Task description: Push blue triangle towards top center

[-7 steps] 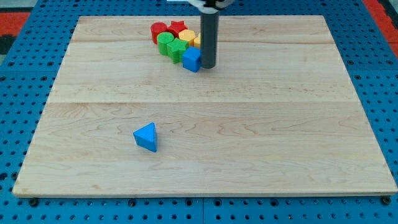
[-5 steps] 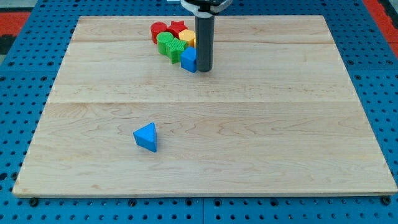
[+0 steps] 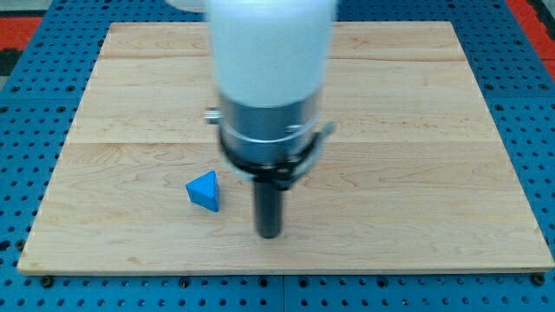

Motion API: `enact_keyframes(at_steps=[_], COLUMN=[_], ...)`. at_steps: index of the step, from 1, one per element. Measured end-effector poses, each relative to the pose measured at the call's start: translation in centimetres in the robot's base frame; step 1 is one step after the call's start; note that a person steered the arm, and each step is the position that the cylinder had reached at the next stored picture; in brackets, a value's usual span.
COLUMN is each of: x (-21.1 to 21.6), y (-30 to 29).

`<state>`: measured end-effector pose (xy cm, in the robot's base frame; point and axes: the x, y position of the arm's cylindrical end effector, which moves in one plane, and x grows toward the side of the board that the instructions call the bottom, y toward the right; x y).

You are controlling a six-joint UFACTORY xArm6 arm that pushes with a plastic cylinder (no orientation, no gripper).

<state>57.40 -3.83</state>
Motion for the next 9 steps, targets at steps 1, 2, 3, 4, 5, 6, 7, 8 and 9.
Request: enact_keyframes(at_steps=[1,2,3,4,5,6,7,8,9], x=[-1.3,-4.0,-7.9,-12.0,-16.8,-17.0,-15.7,-19.3,-22.2], y=[-5.8,-5.6,-0.3,2.3,1.4,4.3,7.7,7.8,8.7])
